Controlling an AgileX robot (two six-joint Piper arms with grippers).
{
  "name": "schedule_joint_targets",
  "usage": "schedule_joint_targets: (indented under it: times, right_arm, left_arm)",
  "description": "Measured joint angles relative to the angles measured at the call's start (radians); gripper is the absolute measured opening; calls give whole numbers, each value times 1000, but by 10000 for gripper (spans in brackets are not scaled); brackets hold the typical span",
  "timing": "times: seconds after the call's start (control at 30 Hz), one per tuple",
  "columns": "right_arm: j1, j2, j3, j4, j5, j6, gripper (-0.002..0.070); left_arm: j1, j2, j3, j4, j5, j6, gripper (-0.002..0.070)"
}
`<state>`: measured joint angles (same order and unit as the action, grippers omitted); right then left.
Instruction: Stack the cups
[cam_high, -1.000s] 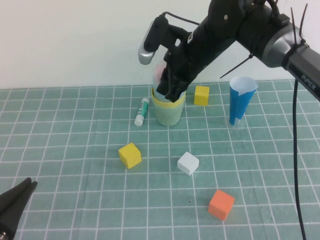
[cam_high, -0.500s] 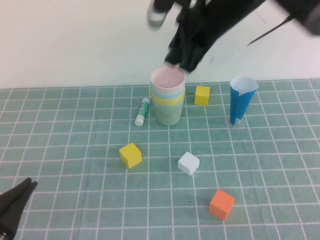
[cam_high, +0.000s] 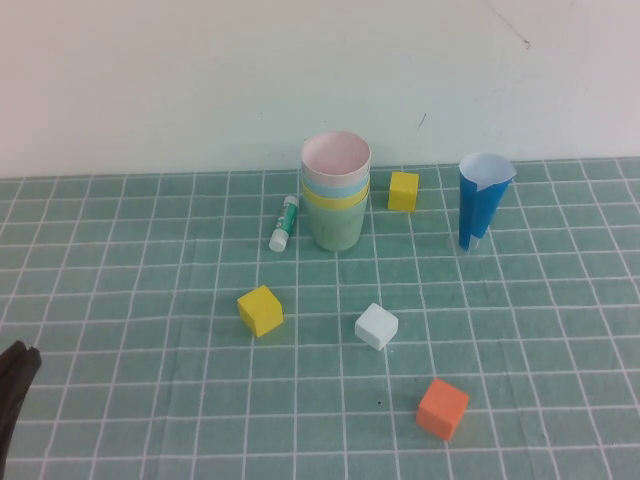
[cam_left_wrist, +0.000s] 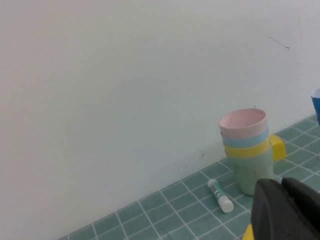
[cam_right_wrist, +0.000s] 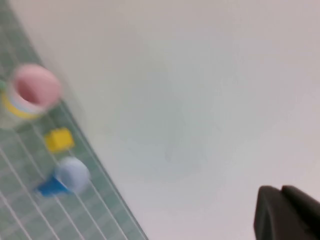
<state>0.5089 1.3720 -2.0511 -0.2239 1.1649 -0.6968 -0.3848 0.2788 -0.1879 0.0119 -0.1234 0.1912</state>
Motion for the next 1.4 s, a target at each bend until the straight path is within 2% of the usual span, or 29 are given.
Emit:
schedule_joint_targets:
  times: [0.17,0.33,0.47,0.57,0.7,1.0,1.4]
  right_arm:
    - [0,-307,341,-149,-91,129,0]
    - [0,-625,774,-161,-225,289,-1]
    - [0,-866,1110,-166,-375,366,-1]
    - [0,-947,1276,-166,-426,425,-1]
    - [0,-967,1367,-146,-470,500,-1]
    - [0,-967,1605,-74,-670,521,-1]
    - [0,-967,1661,81,-500,521,-1]
  left_arm:
    - [0,-5,0,0,4,-71,-1]
    - [0,-5,0,0,10,-174,-1]
    - [0,-5,0,0,14,-182,-2]
    - [0,-5,0,0,31,-182,-2]
    - [0,-5,0,0,56,-182,-1]
    - [0,-5,54,4,45,-178,-2]
    - [0,-5,57,7,100,-178,-2]
